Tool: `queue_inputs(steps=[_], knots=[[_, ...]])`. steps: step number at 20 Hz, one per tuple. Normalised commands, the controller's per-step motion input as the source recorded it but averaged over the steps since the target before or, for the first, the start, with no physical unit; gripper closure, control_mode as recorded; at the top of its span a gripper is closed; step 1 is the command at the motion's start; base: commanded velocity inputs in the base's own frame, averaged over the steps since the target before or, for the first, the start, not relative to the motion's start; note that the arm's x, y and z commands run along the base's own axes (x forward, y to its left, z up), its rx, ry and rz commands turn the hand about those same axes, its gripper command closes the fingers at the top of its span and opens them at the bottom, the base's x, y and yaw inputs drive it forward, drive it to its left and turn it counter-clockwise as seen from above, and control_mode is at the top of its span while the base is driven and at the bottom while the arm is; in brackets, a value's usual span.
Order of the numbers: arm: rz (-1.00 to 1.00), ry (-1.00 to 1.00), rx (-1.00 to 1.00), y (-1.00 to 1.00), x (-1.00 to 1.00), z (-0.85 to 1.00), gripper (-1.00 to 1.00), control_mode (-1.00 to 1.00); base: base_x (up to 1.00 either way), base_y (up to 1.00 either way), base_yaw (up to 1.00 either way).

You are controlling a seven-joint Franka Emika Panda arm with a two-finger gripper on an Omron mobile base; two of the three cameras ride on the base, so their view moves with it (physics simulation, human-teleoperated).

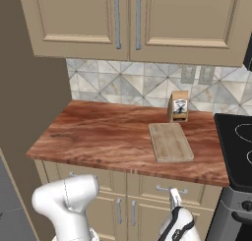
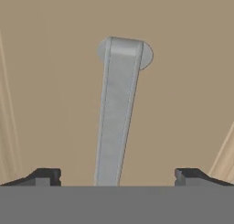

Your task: Open the drawer on the right and place the cutting tools on the cutting board.

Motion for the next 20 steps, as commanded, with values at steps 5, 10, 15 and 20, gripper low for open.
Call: queue_inputs(steps=[5,10,15,20], knots=[[0.0,0.0,0.0,0.0,0.23,0.0,-1.0,-1.0,0.0,0.0,0.0],[0.0,0.0,0.0,0.0,0.27,-0.02,-1.0,-1.0,0.0,0.0,0.0],[0.0,0.0,0.0,0.0,0.16,-0.02,1.0,-1.0,0.0,0.0,0.0],[0.0,0.0,0.0,0.0,0.0,0.0,1.0,-1.0,0.0,0.0,0.0]])
